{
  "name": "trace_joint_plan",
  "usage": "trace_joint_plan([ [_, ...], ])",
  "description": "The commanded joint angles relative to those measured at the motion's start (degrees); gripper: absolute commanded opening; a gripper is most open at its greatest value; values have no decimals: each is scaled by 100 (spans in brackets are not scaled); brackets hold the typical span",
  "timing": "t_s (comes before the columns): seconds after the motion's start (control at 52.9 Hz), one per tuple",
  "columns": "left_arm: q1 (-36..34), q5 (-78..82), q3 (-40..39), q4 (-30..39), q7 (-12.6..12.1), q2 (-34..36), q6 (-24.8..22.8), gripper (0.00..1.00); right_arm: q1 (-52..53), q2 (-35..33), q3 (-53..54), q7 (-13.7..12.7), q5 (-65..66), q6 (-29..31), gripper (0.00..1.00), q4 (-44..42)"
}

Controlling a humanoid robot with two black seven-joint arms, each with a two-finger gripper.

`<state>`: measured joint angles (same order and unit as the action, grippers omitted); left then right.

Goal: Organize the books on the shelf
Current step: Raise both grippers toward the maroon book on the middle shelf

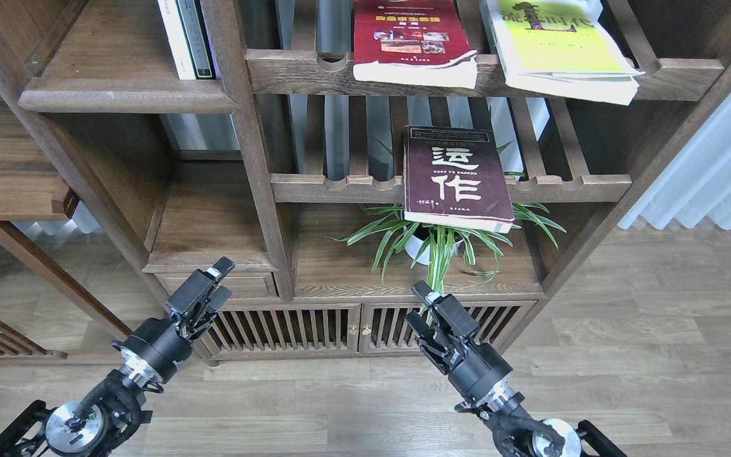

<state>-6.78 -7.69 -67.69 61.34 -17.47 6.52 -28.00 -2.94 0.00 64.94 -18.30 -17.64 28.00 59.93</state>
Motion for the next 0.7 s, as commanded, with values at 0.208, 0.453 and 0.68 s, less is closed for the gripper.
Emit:
trace_joint_plan([
  [0.208, 256, 224, -359, -25, 6, 227, 0, 100, 276, 0, -271, -59, 85, 0, 99, -16],
  [0.453, 256, 233, -412, -43, 7, 376, 0, 100, 346, 0, -359, 37, 129, 0, 99, 1],
  [0.68, 256, 233, -465, -201, 15, 473, 0, 100, 504, 0, -350, 397, -46, 0, 99, 203],
])
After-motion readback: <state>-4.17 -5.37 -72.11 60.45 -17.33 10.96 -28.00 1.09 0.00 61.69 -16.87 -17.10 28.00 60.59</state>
